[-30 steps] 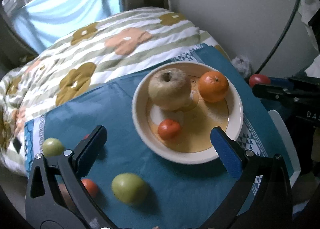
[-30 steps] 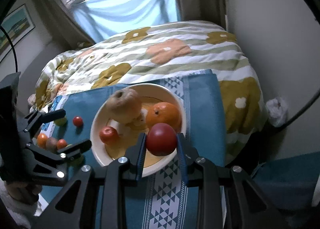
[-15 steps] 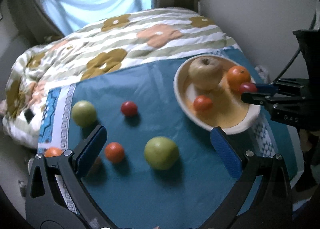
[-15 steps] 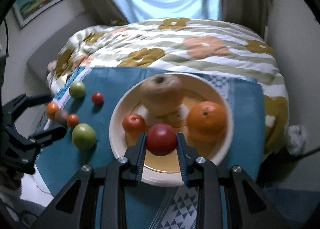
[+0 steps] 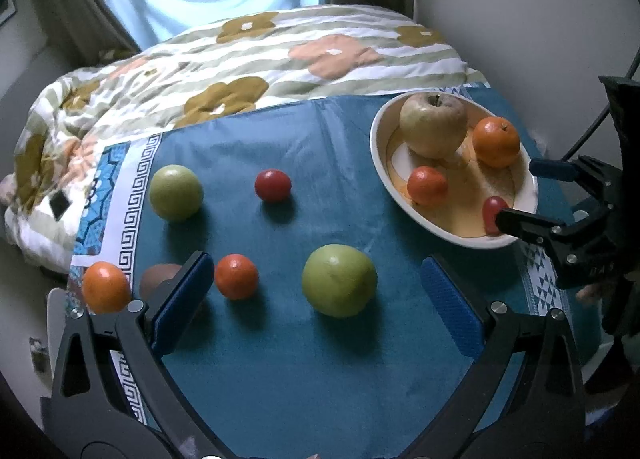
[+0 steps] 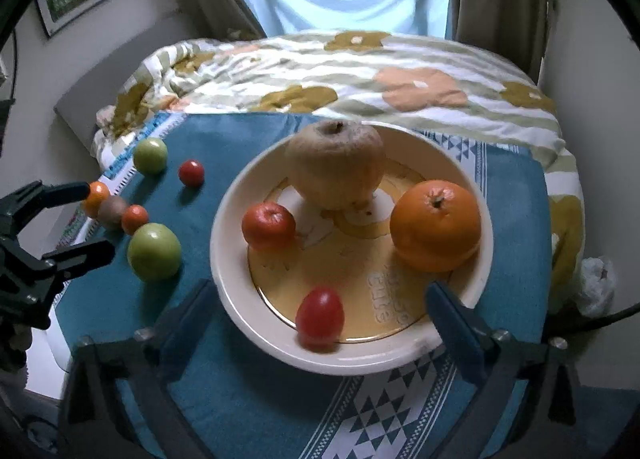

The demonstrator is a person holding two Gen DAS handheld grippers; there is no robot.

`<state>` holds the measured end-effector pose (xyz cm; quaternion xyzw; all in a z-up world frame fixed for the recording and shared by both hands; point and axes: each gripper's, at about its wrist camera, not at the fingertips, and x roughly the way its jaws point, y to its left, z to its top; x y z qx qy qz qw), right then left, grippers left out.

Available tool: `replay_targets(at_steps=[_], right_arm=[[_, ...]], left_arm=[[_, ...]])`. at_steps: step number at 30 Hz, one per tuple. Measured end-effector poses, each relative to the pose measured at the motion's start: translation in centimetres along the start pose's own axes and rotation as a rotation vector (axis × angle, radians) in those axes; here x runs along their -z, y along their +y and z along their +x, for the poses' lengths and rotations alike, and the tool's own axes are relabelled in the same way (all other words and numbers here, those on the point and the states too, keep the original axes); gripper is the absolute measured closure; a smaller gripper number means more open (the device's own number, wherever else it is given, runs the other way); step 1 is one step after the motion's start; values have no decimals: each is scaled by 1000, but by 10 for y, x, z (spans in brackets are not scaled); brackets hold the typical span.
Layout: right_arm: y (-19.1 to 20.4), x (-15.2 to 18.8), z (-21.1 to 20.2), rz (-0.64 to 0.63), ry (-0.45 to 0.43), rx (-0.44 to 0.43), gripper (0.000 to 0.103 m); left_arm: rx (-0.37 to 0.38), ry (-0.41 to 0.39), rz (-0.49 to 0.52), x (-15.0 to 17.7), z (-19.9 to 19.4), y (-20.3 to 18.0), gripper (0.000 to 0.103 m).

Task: Organize fruits
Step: 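Lower the red tomato into the bowl and open the right gripper, then grasp the large orange with the left gripper while the right gripper grasps a tangerine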

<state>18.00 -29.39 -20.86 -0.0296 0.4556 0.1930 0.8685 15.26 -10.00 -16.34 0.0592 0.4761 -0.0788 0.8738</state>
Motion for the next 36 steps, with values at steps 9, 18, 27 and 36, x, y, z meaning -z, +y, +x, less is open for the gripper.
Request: replay_targets(at_steps=[9,18,27,36], right_arm=[[6,4,-28,15,-32,10,0],[23,3,-69,-24,-43,-17,0],[59,4,-93,-65,-54,-72,0],[117,-5,-90,-155,-66,-107,0]], left_arm=[[-15,-35,-19,6,-27,-3,0],[-76,-113,-71,23,-81,0,0],[-162,-158,-184,54,-136,28,0],[-225,-178,-240,68,-155,83,0]])
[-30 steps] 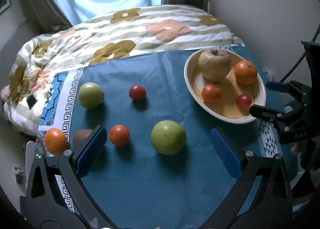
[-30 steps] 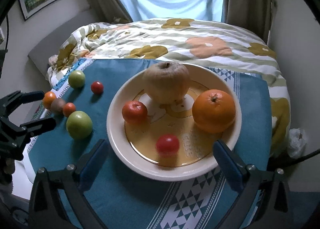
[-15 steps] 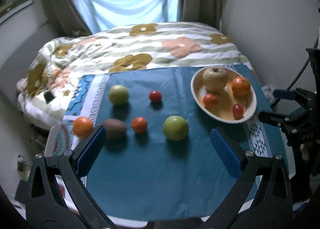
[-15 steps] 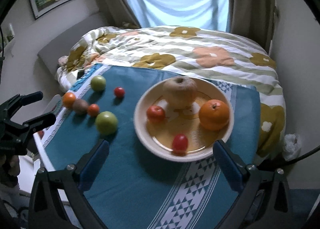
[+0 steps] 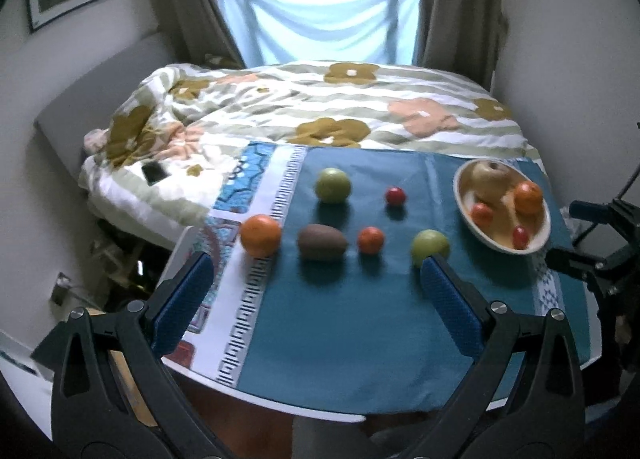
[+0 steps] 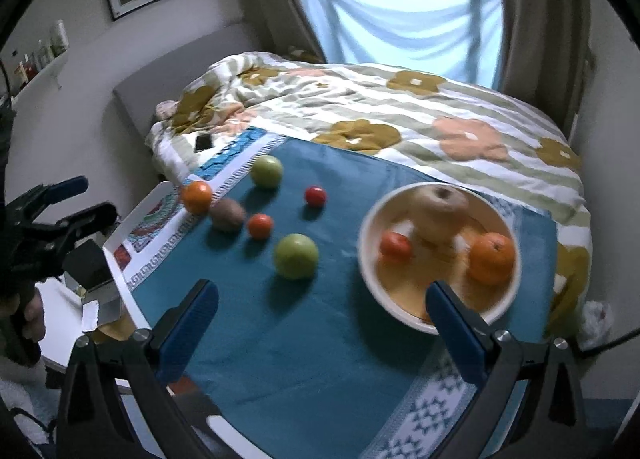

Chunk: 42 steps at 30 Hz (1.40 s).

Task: Organize fruits
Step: 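Grasp the large orange with the left gripper while the right gripper grasps a tangerine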

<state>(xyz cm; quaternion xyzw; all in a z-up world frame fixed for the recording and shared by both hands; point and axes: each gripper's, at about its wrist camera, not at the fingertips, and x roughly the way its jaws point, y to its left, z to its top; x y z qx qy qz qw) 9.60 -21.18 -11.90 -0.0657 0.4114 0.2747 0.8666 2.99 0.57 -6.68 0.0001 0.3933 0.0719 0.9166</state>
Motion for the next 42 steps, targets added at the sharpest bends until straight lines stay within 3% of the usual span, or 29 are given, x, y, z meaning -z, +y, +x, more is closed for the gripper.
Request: replay_targets(at_steps=[9,17,30,37,42], right_arm=[[47,-25,35,-4,21,30,0],[76,-39,83,-13,89,90,0],[89,-38,164,-86,193,228,0],[87,-39,194,-157,240,250,6],[85,-40,206,-177,274,232,16]], left_arm=[[68,39,50,-18,40,48,0],[162,115,124,-27,100,83,0],[273,234,322,-13,196,92,0],[305,262,400,-8,224,87,15],[342,276,421,-6,235,84,28]])
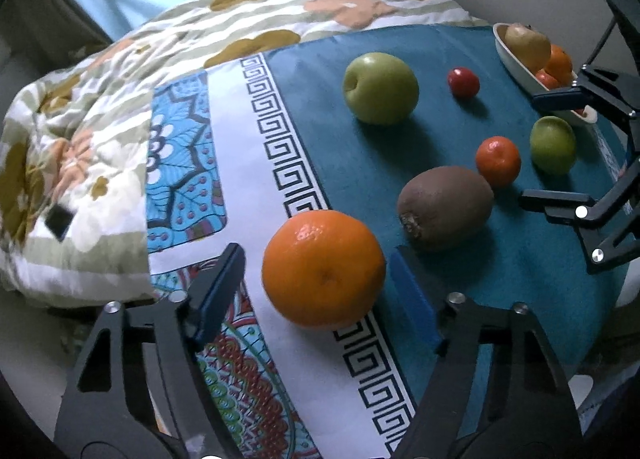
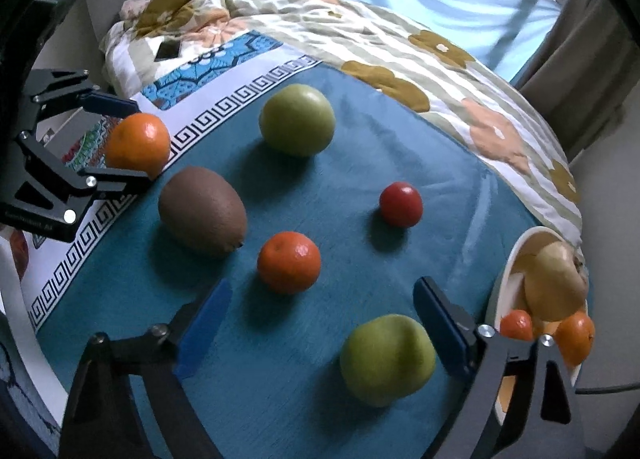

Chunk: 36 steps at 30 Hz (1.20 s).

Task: Organize fruits
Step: 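Grasp the large orange with the left gripper while the right gripper grasps a tangerine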

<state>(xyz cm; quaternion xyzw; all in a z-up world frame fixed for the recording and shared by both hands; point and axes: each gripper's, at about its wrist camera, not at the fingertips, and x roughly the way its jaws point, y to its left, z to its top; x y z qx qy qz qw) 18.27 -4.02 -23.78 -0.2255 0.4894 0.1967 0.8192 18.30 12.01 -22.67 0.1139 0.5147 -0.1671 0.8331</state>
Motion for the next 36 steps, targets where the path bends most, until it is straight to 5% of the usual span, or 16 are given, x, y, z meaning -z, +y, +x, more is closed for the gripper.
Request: replay_targets(at_steps=[2,15,27,36], right_arm=[[1,-2,4,-4,10,-10,23],[10,-6,12,-48,12,-86,41],[8,-5,20,-105,3,-128,68],[3,-5,16,-89,-29,-156,69]], left_arm=[[14,6,-3,0,3,0,38],[9,14,-32,3,0,-1,39],[-16,31,-90,13,-6,-4,39],[-43,36,-137,17,-10,-8,39]])
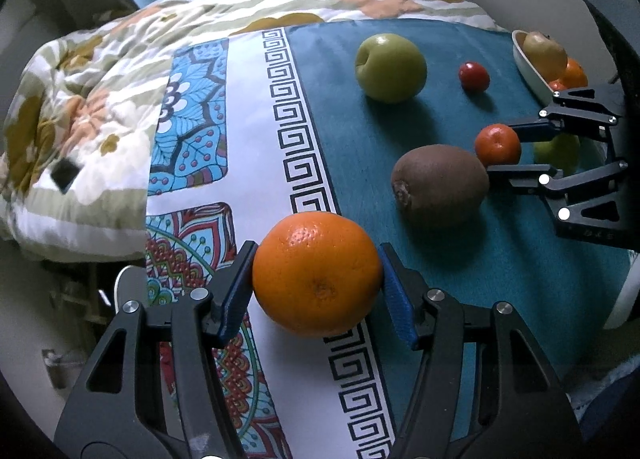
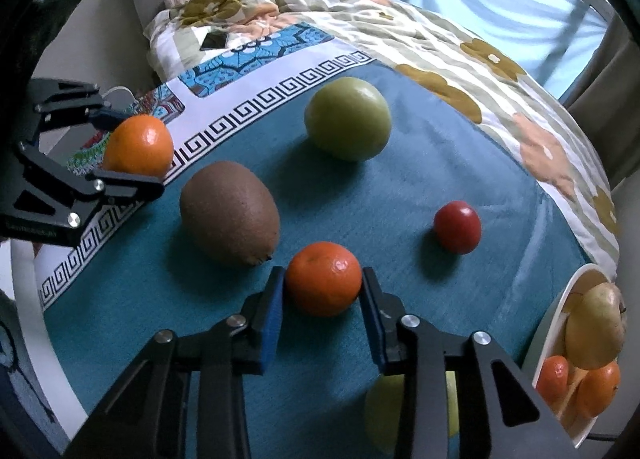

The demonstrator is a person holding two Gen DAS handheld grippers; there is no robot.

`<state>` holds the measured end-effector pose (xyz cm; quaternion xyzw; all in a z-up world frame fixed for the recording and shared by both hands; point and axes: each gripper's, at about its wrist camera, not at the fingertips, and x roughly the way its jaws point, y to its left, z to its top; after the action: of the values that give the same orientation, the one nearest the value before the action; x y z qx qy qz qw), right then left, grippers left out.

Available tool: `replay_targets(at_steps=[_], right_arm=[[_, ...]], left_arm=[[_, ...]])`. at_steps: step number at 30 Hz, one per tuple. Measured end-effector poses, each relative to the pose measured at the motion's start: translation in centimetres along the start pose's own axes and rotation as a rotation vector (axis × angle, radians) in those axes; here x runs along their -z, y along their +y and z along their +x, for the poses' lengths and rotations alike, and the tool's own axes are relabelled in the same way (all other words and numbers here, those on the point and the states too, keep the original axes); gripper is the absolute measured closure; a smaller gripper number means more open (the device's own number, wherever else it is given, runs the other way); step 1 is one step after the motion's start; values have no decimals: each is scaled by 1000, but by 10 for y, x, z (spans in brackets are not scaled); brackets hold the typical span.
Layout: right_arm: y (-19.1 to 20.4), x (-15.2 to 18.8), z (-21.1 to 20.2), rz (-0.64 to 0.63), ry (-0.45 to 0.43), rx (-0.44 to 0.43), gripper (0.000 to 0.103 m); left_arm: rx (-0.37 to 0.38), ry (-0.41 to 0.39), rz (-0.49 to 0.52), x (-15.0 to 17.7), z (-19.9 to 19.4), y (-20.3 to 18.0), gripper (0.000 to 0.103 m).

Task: Organize fruits
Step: 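Grasp the large orange with the left gripper while the right gripper grasps a tangerine, then carry the large orange into the bowl and open the left gripper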

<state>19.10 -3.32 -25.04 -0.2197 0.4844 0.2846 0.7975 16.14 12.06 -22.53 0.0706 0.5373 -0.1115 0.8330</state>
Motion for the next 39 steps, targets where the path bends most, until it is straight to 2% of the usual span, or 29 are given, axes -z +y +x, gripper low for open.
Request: replay_targets(at_steps=[8,17,29,33,39], right_arm=[[-7,4,-28,41,-51,-3,69],[-32,27,-88,134,-113,19,69],[-102,97,-172,290,-155,109,69],[-131,122,-192,338,-168,125,69],[-161,142,-204,360,-178,139,69]], left_arm=[[-39,-36,-53,-1,-26,-13,39],[-65,-110,-86,-19,-77,-53,39],[-22,-219,-42,-60,-120,-154,39],[5,-241,-38,-72,-120,-189,39],[53,-247,-16,-91,-105,-238,39]])
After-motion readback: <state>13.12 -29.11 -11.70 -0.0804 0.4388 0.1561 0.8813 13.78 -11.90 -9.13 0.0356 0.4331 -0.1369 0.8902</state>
